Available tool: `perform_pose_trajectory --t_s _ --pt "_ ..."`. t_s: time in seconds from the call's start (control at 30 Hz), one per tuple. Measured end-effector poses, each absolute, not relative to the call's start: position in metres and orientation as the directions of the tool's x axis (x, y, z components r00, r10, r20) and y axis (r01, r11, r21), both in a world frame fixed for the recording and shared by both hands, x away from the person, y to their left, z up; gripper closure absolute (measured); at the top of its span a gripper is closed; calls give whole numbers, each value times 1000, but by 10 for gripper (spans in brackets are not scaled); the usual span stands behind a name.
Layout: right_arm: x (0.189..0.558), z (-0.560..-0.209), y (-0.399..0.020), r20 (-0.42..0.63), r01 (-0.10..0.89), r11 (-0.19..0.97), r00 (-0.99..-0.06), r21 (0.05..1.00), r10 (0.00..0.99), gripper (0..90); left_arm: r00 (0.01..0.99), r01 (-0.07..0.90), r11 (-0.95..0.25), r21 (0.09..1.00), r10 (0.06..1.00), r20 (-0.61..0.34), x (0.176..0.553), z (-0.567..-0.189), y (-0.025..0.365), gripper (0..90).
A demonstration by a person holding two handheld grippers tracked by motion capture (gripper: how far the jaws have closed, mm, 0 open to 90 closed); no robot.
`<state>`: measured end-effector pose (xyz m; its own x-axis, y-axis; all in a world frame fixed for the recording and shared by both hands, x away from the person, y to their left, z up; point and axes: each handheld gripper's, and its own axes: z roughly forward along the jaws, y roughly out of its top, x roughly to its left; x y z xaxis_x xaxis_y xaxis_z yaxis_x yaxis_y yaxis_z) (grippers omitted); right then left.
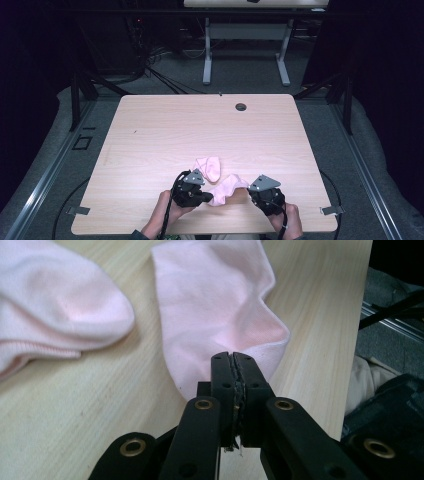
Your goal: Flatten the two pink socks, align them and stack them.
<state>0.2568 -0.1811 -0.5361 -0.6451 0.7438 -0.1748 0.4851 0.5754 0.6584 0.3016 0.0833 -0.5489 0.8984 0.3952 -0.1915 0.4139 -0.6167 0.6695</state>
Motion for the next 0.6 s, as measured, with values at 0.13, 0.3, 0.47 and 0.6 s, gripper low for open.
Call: perform_pose_trajectory --t_s 0.13,0.3,0.47,0.6 --pt "249 -544 -184 -100 520 563 -671 642 734 866 884 440 -598 670 419 -207 301 -552 92 847" --pt "249 -548 -191 62 579 524 -706 625 706 684 860 479 -568 670 458 -226 301 -549 104 668" --pt "251 -537 -201 119 591 472 -697 654 707 596 815 535 -472 701 507 -280 299 -541 121 477" --pt "270 -533 -210 89 602 411 -630 685 772 566 744 605 -389 695 587 -319 295 -536 125 402"
